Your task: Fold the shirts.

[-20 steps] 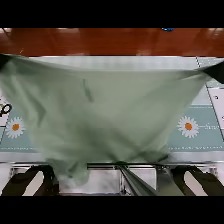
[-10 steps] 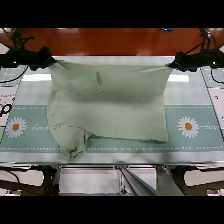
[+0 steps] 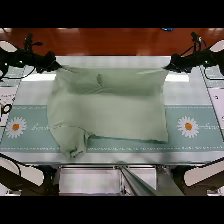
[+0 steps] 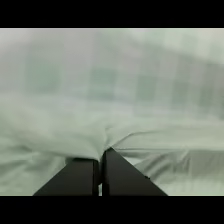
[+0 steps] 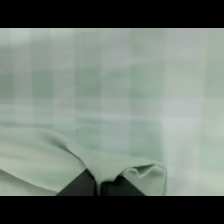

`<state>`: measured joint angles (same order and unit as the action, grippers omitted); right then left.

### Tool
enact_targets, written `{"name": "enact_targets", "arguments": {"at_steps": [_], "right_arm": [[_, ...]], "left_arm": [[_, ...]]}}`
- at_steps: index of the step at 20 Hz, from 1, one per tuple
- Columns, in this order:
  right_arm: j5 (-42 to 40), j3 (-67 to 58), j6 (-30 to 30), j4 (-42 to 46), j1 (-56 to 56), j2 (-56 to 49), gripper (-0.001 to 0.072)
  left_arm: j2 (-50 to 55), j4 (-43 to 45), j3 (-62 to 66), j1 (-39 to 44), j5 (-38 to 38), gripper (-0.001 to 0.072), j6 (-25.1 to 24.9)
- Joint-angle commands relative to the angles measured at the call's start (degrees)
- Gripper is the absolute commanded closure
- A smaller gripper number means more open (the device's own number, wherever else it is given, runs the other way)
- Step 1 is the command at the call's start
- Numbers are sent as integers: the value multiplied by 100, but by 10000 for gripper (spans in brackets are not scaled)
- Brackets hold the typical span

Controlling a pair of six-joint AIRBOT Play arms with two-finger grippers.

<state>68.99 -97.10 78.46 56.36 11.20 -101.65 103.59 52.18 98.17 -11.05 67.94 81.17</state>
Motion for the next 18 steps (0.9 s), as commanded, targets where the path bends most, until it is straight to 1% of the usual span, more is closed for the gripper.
{"name": "enact_targets", "arguments": {"at_steps": [1, 2, 5, 7, 9, 16, 17, 18], "right_arm": [[1012, 68, -31, 570, -37, 79, 689], [1108, 208, -28, 697, -76, 98, 689], [1113, 828, -26, 697, -72, 221, 689], [1084, 1248, -72, 721, -72, 264, 689], [984, 1574, -70, 726, -72, 264, 689], [896, 1971, -96, 686, -74, 264, 689], [822, 1982, -57, 684, -74, 264, 680], [634, 1985, 17, 704, -72, 264, 549]], "left_arm": [[-236, 310, -140, -76, 990, 688, -208], [-297, 334, -289, -76, 1117, 688, -219], [-422, 455, -909, -76, 1340, 688, -330], [-422, 442, -1320, -74, 1355, 688, -568], [-409, 525, -1615, -120, 1353, 688, -573], [-389, 612, -1869, -328, 1246, 688, -728], [-389, 612, -1869, -328, 1207, 687, -726], [-389, 612, -1869, -323, 1207, 655, -721]]}}
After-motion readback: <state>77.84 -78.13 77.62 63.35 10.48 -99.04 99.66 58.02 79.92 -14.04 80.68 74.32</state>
